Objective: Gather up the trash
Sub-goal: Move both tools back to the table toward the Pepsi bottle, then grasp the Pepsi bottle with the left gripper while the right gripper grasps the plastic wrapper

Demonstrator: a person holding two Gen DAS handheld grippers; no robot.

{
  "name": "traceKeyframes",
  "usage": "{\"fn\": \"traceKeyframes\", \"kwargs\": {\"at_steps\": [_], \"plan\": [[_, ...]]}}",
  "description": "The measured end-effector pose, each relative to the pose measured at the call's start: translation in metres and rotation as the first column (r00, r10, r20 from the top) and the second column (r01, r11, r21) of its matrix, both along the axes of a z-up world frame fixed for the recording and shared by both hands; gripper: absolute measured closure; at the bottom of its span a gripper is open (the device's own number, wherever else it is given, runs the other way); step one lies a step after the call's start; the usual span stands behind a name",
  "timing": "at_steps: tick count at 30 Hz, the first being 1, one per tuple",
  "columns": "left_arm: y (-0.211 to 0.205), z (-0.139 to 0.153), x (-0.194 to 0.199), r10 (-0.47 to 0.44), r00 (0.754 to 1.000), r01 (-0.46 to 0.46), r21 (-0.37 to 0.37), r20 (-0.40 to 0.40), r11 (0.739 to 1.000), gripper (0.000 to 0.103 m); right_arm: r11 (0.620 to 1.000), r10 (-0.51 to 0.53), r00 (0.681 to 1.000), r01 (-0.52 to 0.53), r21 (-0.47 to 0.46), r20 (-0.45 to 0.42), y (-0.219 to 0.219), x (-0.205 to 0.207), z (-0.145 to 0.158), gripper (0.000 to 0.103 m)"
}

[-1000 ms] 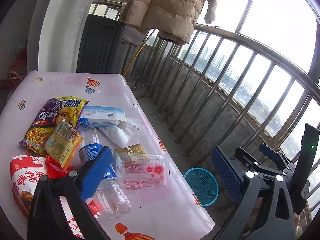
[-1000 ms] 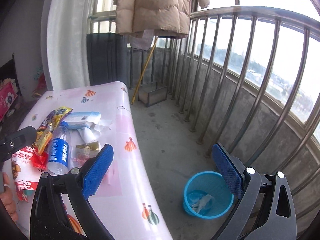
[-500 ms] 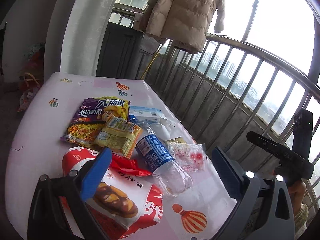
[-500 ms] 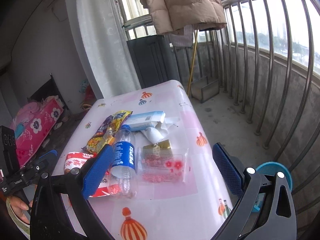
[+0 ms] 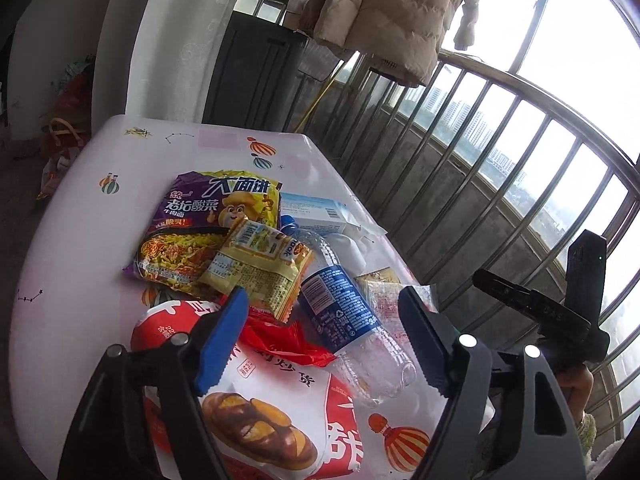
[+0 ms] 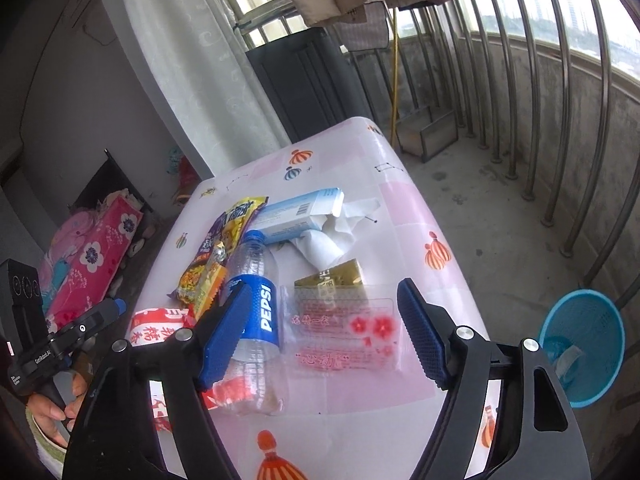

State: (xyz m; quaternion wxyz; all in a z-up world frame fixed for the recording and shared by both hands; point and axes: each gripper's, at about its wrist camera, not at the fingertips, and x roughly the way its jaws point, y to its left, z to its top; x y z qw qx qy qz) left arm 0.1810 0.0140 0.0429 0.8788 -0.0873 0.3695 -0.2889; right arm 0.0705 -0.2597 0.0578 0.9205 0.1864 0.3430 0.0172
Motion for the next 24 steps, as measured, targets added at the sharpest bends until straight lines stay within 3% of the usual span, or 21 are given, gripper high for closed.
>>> {"fn": "traceKeyframes", "kwargs": {"at_steps": [8, 14, 17, 24], "plan": [[-0.024, -0.001, 0.018, -0.082, 0.994, 0.079, -0.031, -0.075, 0.996, 0.053, 0.995, -0.073, 0.991, 0.081, 0.064, -0.116, -0.031, 0.014, -0.032, 0.044], [-0.056, -0.016, 0.032, -0.126, 0.976, 0.131, 0.015, -0.18, 0.991, 0.052, 0.986, -0.062, 0.983, 0.087, 0.142, -0.171, -0.045, 0.023, -0.054, 0.044], [-0.068, -0.028, 0.04, -0.106, 0.965, 0.119, 0.041, -0.242, 0.992, 0.042, 0.982, -0.046, 0.982, 0.079, 0.174, -0.184, -0.051, 0.026, -0.061, 0.042], [-0.086, -0.053, 0.058, -0.058, 0.941, 0.097, 0.103, -0.333, 0.99, 0.036, 0.96, -0.002, 0.98, 0.057, 0.275, -0.198, -0.064, 0.034, -0.079, 0.042]]}}
